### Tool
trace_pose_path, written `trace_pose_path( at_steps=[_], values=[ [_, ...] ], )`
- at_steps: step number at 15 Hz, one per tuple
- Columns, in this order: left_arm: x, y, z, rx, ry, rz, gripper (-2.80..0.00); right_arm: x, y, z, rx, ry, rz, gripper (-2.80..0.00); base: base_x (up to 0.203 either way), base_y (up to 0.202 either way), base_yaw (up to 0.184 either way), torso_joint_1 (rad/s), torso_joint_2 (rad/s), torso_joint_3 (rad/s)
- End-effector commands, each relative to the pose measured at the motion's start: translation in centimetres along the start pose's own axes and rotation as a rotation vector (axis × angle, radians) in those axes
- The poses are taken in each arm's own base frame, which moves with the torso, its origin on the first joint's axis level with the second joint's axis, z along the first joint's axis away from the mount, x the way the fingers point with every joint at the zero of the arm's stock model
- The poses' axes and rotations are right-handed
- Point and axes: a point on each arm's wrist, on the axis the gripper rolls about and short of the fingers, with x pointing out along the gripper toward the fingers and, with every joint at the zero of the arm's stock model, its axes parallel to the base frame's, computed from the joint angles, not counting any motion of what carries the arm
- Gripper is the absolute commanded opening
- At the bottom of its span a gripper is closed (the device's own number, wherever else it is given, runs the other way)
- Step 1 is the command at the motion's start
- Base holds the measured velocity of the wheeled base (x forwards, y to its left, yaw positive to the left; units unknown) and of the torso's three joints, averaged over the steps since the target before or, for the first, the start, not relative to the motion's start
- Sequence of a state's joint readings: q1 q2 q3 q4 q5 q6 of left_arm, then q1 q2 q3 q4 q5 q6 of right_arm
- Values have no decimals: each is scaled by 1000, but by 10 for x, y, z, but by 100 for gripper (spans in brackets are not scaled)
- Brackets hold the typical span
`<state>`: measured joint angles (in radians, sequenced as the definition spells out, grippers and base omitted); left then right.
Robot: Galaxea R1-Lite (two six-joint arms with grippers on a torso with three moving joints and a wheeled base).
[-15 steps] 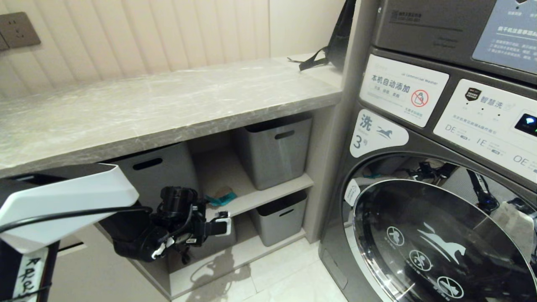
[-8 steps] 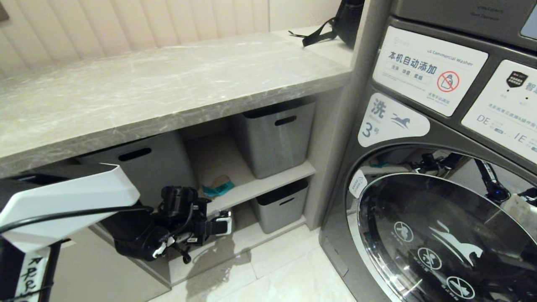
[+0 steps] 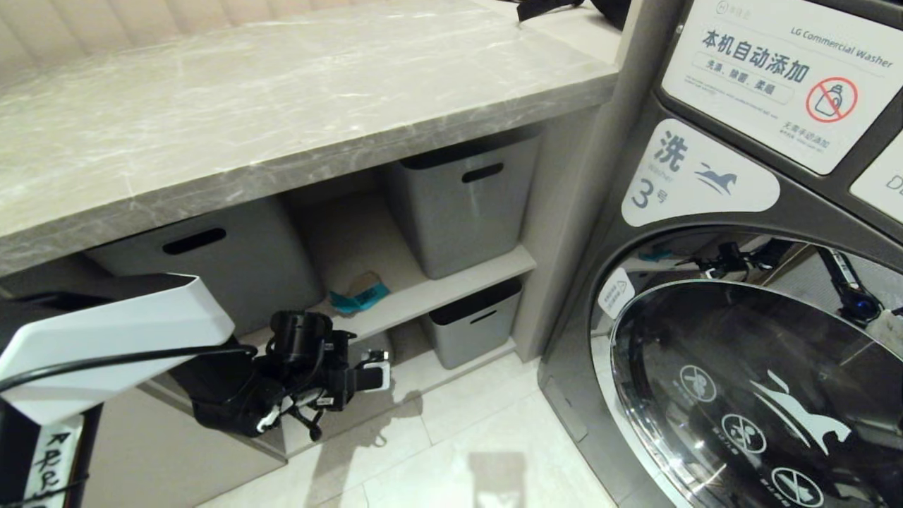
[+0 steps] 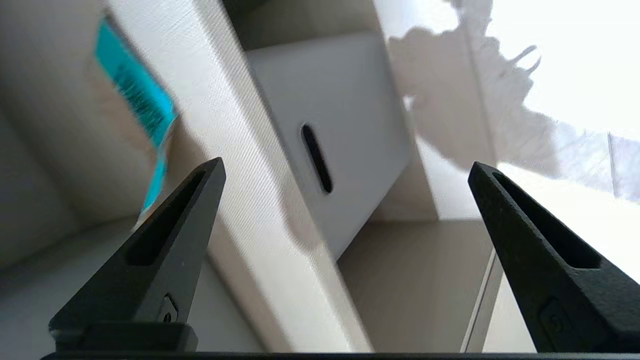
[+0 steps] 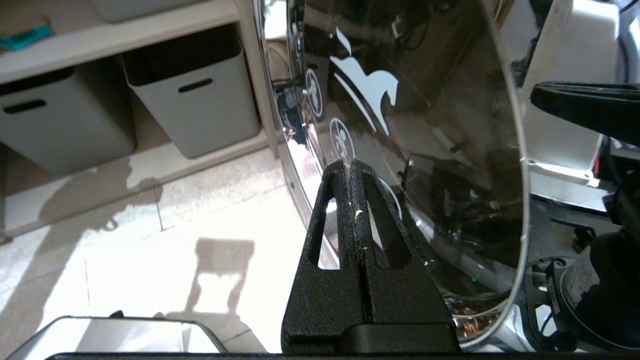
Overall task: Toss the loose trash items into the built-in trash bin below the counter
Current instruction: Pick up the garbage
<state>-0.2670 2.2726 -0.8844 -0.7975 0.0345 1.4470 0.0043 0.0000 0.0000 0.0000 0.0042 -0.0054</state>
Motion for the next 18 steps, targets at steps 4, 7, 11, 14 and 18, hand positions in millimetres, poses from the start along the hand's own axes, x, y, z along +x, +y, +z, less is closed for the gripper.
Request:
trace_pose_path(
  at_steps=[4,7,11,14,18],
  values=[
    [-13,30,4,7,-15,129,0,0,0,0,-1,-2,1,-280,0,0,0,2,2,-108],
    [-27,48,6,6,-18,194,0,0,0,0,-1,0,1,-280,0,0,0,0,0,0],
    [-14,63,-3,-9,9,241,0,0,0,0,-1,0,1,-280,0,0,0,0,0,0],
    [2,59,-16,2,39,235,0,0,0,0,-1,-2,1,-280,0,0,0,0,0,0],
    [18,68,-33,9,72,272,0,0,0,0,-1,0,1,-280,0,0,0,0,0,0]
  ],
)
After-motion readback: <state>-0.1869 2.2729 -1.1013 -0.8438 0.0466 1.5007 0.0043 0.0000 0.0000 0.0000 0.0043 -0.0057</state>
